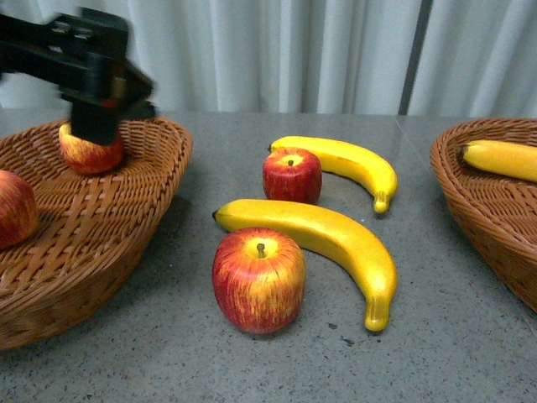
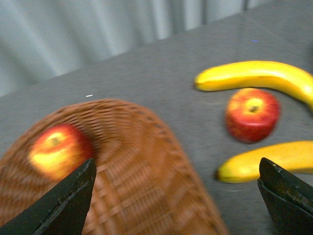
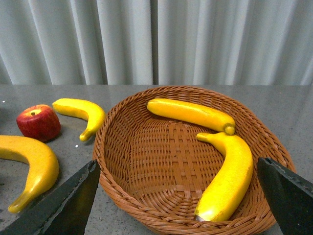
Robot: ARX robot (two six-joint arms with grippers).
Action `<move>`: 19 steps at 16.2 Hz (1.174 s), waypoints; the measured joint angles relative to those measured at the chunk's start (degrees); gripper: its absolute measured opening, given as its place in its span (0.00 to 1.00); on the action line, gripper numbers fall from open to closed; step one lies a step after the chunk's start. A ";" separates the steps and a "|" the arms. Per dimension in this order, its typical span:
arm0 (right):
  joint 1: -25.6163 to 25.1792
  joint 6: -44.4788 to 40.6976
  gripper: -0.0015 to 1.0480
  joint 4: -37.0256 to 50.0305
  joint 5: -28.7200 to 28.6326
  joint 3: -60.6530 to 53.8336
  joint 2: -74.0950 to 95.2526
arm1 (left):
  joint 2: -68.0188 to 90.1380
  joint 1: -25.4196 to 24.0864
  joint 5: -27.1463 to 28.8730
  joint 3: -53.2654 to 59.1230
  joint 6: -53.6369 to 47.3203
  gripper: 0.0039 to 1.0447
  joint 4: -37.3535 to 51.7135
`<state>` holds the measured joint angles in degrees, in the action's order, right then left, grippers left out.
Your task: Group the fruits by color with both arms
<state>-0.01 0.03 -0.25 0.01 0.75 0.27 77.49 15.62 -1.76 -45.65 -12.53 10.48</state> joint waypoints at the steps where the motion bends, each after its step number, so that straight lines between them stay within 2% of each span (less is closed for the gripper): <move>1: 0.00 -0.02 0.94 0.00 0.00 0.00 0.00 | 3.89 3.87 -2.58 -2.86 -0.66 0.94 -1.42; 3: 0.00 0.00 0.94 0.00 0.02 0.00 0.00 | 9.60 10.05 -4.81 -4.85 -0.81 0.94 -3.26; 6: 0.00 -0.02 0.94 0.00 0.00 0.00 0.00 | 13.68 14.45 -4.00 -5.53 0.28 0.94 -4.79; 11: 0.00 0.00 0.94 -0.02 0.00 0.00 0.00 | 16.44 15.89 -1.46 -5.64 3.61 0.94 -5.75; 19: 0.00 -0.02 0.94 0.00 0.00 0.00 0.00 | 16.46 17.27 -1.53 -2.69 4.57 0.92 -6.23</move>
<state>-0.01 0.01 -0.25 0.01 0.75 0.27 93.95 32.88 -3.29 -48.34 -7.97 4.25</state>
